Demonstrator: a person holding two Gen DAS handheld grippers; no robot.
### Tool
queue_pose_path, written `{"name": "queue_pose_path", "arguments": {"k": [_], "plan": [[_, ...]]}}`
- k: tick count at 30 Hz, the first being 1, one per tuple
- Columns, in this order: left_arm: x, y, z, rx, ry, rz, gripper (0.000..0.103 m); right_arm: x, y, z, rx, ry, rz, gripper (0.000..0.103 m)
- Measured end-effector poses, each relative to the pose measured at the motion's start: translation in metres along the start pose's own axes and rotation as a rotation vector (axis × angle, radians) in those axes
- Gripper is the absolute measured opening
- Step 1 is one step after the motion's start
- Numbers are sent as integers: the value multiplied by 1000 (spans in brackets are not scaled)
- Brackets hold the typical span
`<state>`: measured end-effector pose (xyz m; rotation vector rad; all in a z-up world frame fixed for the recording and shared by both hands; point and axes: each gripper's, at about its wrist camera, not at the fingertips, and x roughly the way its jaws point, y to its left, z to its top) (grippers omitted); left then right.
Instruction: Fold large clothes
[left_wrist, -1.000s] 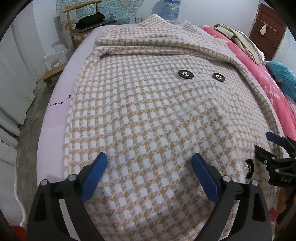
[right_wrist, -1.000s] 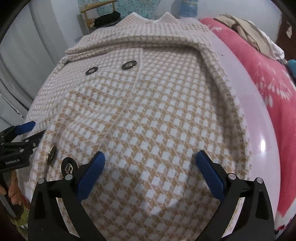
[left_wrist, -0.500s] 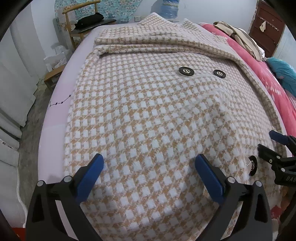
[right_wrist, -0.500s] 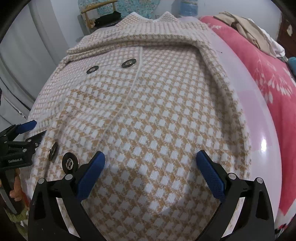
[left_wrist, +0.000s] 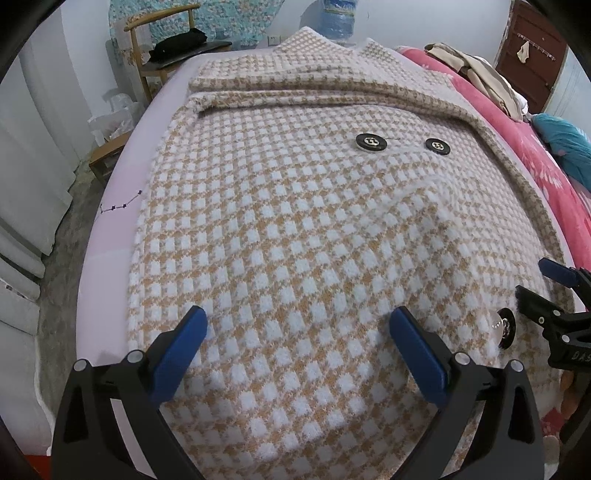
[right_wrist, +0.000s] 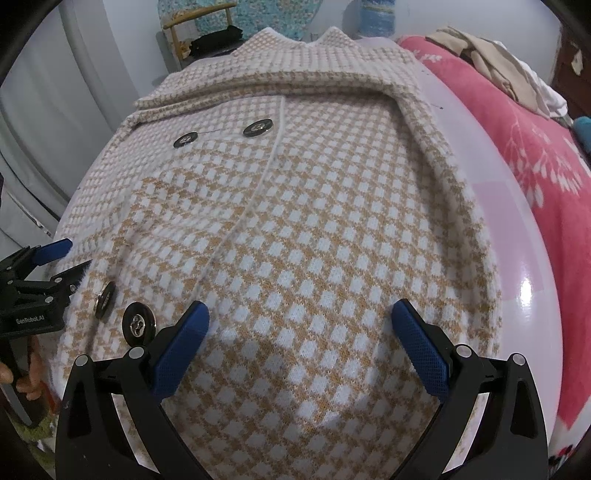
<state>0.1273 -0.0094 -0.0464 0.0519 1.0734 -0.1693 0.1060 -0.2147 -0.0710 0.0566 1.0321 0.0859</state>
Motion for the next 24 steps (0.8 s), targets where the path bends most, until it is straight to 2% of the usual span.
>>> {"name": "queue_pose_path", "arguments": {"k": [7,12,18,24], "plan": [[-6,8,1,3,21,-37,97,0,3,0,4,3,-6,95],[-22,18,-5,-12,-5,-1,97,0,2,0,7,4,-7,95],[-48,33,-28,-38,-53,-10,97,0,1,2,14,8,-13,95],[-63,46,-61,-112,-88,-89,97,1,1,2,19,7,-15,95]]}}
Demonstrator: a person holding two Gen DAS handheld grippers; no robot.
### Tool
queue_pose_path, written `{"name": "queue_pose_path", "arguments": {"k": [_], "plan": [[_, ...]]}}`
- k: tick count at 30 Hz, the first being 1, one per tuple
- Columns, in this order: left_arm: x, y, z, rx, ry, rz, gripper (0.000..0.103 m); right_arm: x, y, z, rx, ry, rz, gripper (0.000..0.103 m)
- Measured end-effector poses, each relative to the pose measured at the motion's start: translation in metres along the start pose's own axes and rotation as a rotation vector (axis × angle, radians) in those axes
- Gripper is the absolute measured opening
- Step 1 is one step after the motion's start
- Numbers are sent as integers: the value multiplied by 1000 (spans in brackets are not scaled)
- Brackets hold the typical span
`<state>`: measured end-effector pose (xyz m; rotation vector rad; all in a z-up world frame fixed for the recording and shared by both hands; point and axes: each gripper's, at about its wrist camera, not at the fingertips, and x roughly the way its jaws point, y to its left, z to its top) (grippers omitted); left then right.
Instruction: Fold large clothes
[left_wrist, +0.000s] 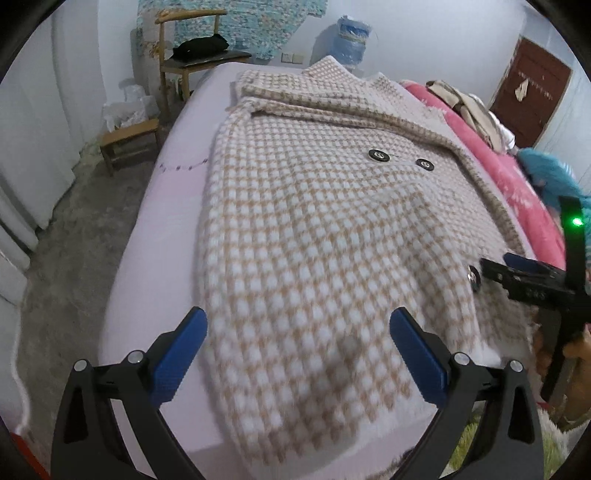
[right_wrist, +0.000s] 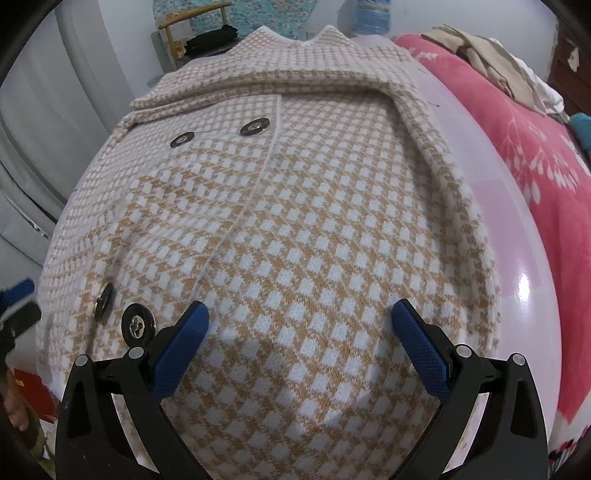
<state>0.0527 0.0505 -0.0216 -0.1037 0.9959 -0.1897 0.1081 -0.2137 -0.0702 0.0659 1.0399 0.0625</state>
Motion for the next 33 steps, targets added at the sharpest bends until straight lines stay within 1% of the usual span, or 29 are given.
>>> {"name": "queue_pose_path", "arguments": {"k": [5,6,7,8,11,12,13,16,19,22,26,27,30,31,33], "plan": [[-9,6,-19,-17,-4,-18,97,0,1,0,11,-9,-5,95],[-10,7,-22,-23,-3,-27,95,0,1,0,12,-11,-5,95],[-12,9,-25,-36,-3,-42,92,0,2,0,13,-12,-6,95],[-12,10,-27,-44,-3,-48,91,0,2,-1,13,-13,-6,95],[-15,16,-31,-64,-14,-47,84,0,3,-2,14,-14,-8,95],[-15,18,-31,-71,-15,-51,80,0,3,-2,14,-14,-8,95],[-14,22,-32,-84,-12,-56,76,0,3,-2,13,-15,-8,95],[-9,32,-33,-118,6,-72,67,-1,4,-3,17,-18,-11,95],[-3,39,-33,-139,22,-78,61,-1,4,-4,21,-19,-13,95],[-1,43,-31,-141,14,-83,61,-1,5,-4,28,-20,-19,95],[5,46,-33,-142,29,-101,60,-1,5,-3,35,-13,-24,95],[4,47,-33,-146,33,-116,59,-1,5,-3,36,-13,-23,95],[2,48,-35,-162,55,-198,58,-1,5,-3,35,-18,-22,95],[2,46,-37,-159,63,-207,58,-1,5,-3,36,-25,-22,95],[3,43,-41,-138,71,-195,58,-2,5,-4,39,-40,-20,95]]}}
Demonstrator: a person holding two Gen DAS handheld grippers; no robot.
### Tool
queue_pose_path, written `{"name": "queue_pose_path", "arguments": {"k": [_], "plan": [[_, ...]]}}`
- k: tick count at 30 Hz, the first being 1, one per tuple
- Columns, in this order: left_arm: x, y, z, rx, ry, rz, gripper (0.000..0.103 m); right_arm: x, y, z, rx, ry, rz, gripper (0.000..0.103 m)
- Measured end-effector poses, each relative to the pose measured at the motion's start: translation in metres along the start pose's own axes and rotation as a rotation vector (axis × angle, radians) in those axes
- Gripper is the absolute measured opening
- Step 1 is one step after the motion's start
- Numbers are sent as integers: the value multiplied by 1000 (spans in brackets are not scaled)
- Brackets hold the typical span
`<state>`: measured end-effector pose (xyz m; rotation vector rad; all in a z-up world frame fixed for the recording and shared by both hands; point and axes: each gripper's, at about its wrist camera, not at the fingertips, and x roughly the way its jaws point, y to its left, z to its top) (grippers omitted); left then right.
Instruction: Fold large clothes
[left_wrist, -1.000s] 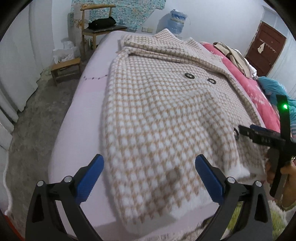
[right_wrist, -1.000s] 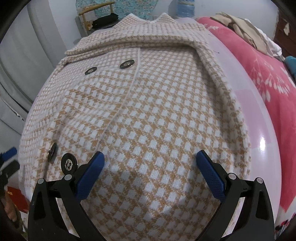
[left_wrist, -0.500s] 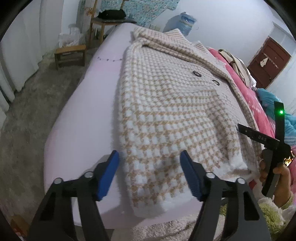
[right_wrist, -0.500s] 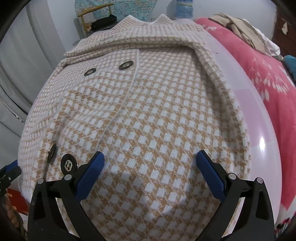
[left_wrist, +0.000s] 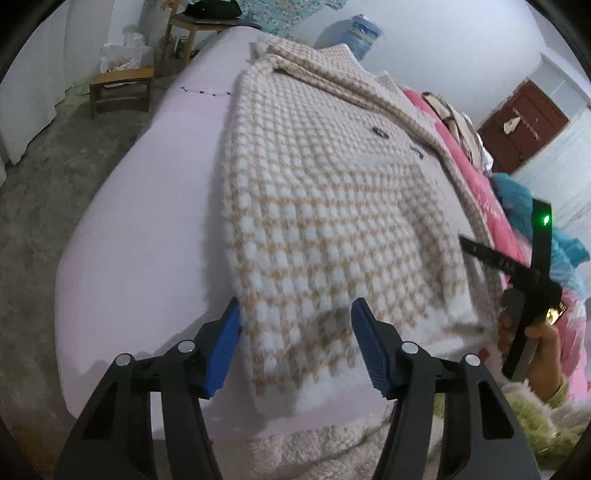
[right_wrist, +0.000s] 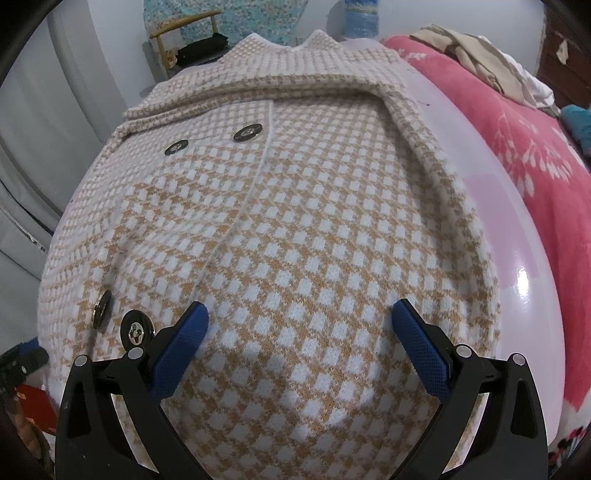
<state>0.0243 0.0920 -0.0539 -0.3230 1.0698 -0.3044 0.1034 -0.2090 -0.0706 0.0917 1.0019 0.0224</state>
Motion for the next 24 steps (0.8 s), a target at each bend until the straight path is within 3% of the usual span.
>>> {"name": "queue_pose_path", "arguments": {"k": [6,9,14,18,24], "plan": [[3,-7,-3,12,-6,31,58,-13,-9,-3,9,20,37,95],[2,-6,-4,14,-7,29,58,-39,-20,-9,38,-33,63,95],[2,-6,-4,17,-8,30,58,-75,-43,-29,70,-84,33,95],[2,-5,-5,14,-13,28,58,-77,-60,-46,118,-52,9,87],[1,-7,-6,21,-24,35,58,-67,-73,-63,197,21,90,71]]}}
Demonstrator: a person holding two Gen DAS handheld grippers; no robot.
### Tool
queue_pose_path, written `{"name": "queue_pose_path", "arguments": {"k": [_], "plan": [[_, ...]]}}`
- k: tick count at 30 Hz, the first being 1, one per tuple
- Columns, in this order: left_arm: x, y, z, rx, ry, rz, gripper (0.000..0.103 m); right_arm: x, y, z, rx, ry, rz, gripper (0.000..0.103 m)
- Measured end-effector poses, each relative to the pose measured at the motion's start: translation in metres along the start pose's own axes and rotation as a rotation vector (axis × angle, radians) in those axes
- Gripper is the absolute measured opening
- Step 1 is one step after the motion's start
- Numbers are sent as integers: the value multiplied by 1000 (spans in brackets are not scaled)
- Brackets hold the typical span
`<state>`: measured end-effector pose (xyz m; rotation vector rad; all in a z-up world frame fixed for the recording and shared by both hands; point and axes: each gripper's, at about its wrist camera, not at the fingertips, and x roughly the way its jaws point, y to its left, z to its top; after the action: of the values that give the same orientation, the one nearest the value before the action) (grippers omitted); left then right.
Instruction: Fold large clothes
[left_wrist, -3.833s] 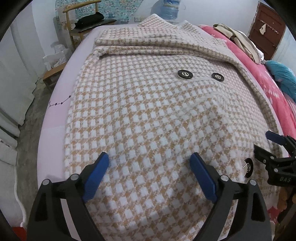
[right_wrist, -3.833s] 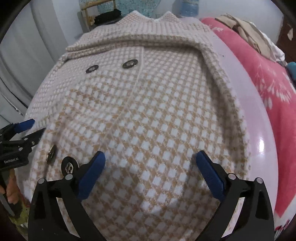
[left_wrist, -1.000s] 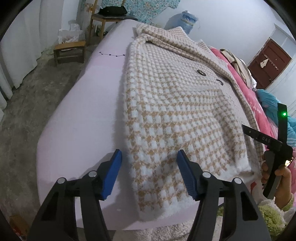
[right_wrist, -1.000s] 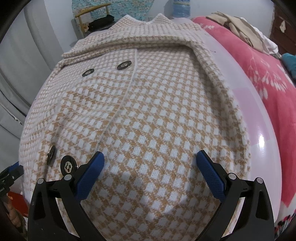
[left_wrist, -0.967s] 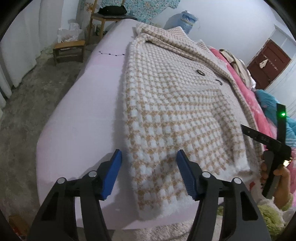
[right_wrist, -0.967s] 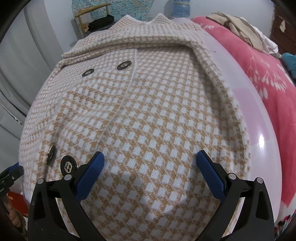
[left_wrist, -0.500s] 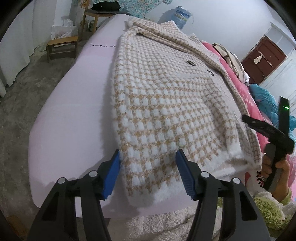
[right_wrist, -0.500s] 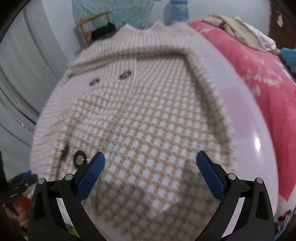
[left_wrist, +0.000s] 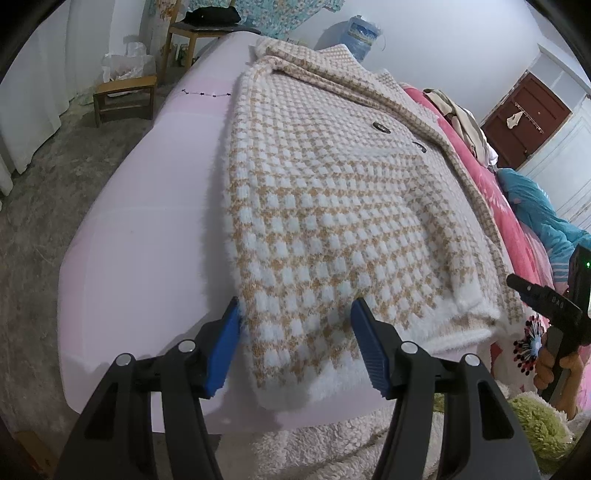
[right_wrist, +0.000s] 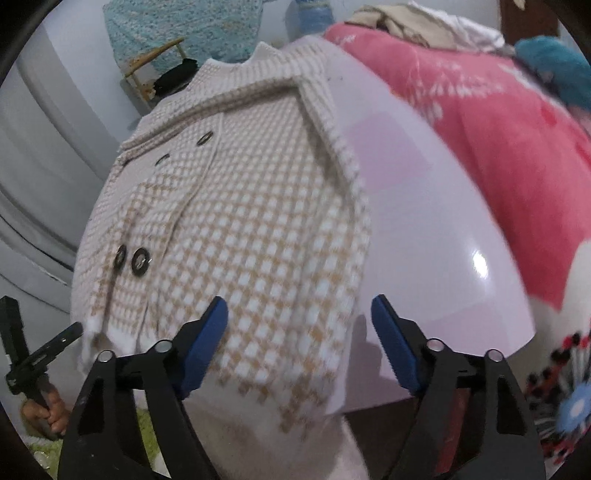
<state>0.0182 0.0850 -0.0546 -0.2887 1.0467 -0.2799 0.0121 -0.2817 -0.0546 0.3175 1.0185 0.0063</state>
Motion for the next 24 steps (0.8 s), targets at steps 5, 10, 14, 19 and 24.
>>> {"name": "queue_pose_path", "arguments": {"k": [5,10,14,19,24], "plan": [[-2,-2,-2,8,-3,11,58,1,4,-17,11,47,45,58],[-4,-3,-6,9,-3,22,55,-5,6,-29,4,61,58,46],[-6,-1,-8,3,-9,36,47,-6,4,-34,15,75,81,31],[-10,2,-9,-5,-20,49,28,-11,1,-35,14,75,81,12],[-16,2,-7,12,-36,44,15,-25,-1,-35,7,45,85,8]]}}
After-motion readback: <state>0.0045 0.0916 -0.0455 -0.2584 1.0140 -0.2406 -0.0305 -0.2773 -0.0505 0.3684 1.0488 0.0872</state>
